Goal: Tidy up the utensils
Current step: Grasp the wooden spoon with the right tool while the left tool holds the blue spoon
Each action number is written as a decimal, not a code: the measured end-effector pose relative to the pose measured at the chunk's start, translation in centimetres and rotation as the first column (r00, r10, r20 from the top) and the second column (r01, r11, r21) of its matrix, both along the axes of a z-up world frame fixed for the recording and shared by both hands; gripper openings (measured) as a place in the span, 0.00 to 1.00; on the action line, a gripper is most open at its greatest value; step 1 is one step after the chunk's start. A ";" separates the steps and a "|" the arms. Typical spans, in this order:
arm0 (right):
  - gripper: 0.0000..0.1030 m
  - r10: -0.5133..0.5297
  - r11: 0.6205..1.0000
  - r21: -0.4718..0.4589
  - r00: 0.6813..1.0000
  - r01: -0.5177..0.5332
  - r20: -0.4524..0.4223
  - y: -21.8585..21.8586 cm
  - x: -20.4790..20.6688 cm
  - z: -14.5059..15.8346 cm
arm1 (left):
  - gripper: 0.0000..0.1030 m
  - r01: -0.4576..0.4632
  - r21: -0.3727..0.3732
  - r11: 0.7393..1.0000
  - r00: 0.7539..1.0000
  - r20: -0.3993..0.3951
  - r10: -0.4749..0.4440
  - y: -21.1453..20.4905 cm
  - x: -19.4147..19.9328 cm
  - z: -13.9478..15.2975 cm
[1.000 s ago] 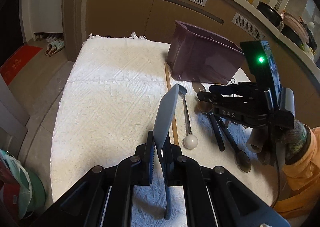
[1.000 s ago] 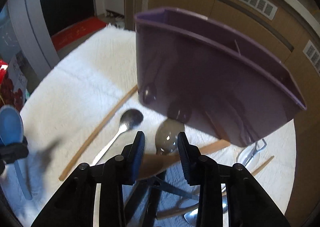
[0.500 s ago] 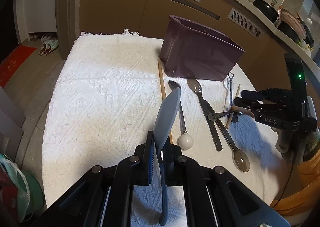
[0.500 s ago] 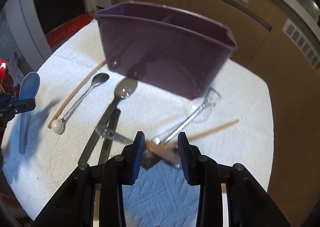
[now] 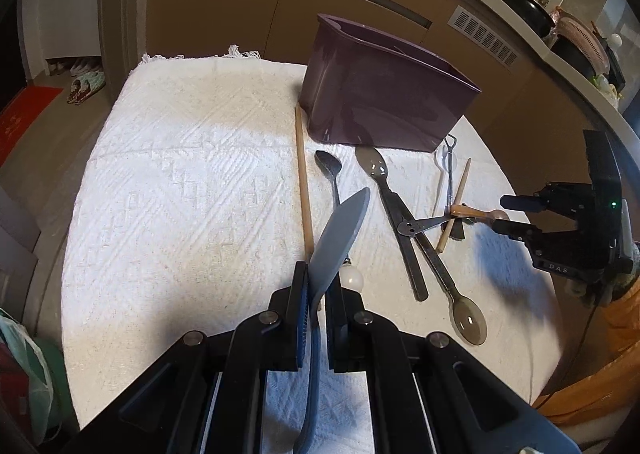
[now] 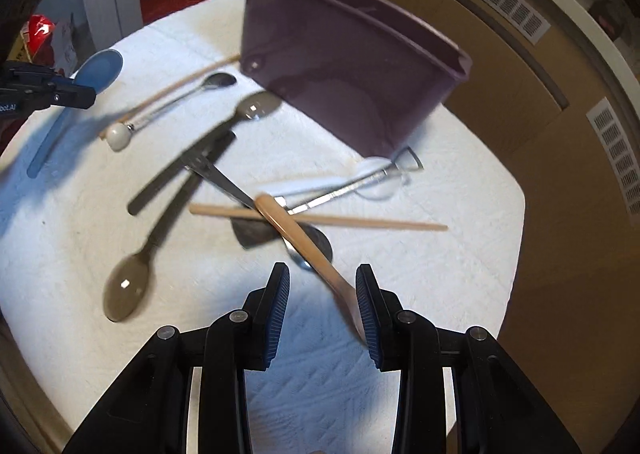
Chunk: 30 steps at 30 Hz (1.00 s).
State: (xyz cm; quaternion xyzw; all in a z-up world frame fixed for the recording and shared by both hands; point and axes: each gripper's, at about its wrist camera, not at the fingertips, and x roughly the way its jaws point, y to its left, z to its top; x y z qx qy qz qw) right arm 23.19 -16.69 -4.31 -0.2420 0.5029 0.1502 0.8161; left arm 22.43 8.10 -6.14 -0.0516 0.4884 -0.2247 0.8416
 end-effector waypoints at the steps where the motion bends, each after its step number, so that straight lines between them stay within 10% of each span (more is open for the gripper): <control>1: 0.35 -0.004 1.000 0.005 1.000 0.004 -0.001 -0.5 0.1 -0.2 | 0.05 0.004 0.005 1.000 1.000 -0.002 -0.004 -0.3 0.1 -0.1; 10: 0.35 0.061 0.994 0.095 0.997 -0.056 -0.049 -0.9 2.3 -2.4 | 0.05 0.047 0.073 0.996 0.999 -0.015 -0.046 -3.6 0.3 0.0; 17: 0.10 -0.048 0.971 0.229 0.992 0.073 -0.114 -3.2 2.5 -2.4 | 0.05 0.075 0.108 0.991 0.997 -0.038 -0.071 -4.7 0.8 -0.8; 30: 0.09 -0.177 0.901 0.374 0.973 0.220 -0.147 -5.6 0.7 -0.5 | 0.05 0.124 0.176 0.977 0.991 -0.062 -0.115 -7.8 2.0 -1.7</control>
